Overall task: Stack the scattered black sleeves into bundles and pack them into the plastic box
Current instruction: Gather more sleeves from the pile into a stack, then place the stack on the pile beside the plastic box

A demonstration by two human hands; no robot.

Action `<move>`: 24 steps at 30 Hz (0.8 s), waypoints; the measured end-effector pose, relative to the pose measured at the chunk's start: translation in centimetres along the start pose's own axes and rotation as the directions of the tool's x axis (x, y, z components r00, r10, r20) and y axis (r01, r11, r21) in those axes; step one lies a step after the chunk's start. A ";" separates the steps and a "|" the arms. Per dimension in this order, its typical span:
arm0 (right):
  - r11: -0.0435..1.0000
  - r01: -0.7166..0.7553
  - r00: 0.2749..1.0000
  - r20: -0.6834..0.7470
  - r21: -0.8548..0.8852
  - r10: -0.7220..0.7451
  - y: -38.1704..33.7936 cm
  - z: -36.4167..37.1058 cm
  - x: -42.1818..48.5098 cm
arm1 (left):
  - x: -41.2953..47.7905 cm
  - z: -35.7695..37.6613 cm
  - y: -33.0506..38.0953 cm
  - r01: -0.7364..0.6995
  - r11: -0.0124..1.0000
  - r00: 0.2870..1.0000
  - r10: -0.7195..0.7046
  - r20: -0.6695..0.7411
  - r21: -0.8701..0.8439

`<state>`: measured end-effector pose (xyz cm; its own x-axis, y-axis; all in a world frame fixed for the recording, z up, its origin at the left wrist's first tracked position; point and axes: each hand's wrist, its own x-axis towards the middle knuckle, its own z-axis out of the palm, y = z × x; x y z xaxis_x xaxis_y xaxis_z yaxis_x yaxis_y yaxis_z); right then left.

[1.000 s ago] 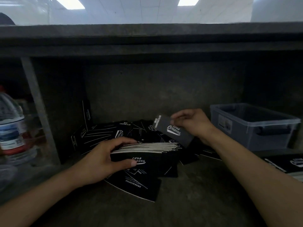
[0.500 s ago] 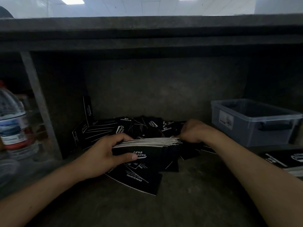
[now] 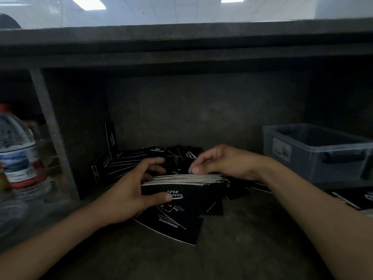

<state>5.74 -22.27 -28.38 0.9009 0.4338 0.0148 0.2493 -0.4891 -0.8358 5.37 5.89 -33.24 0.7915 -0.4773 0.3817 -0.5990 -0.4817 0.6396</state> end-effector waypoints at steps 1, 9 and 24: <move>1.000 -0.014 1.000 0.014 0.005 0.013 0.1 0.1 0.1 | 0.0 0.1 0.2 -0.007 1.000 1.000 0.007 0.011 -0.015; 0.985 -0.097 0.983 -0.170 -0.141 0.073 -1.5 1.6 -1.0 | -0.2 0.3 1.6 -0.044 0.999 0.999 0.044 -0.012 -0.031; 0.951 -0.138 0.813 -0.580 -0.277 -0.051 -0.9 9.9 -5.6 | 1.2 3.2 5.9 0.159 0.987 0.985 -0.159 -0.066 0.001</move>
<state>-3.04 -16.80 -33.12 0.9258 -0.0612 0.3729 0.2112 -0.7345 -0.6449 2.37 0.08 -31.13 0.8828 -0.3456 0.3183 -0.4656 -0.5526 0.6913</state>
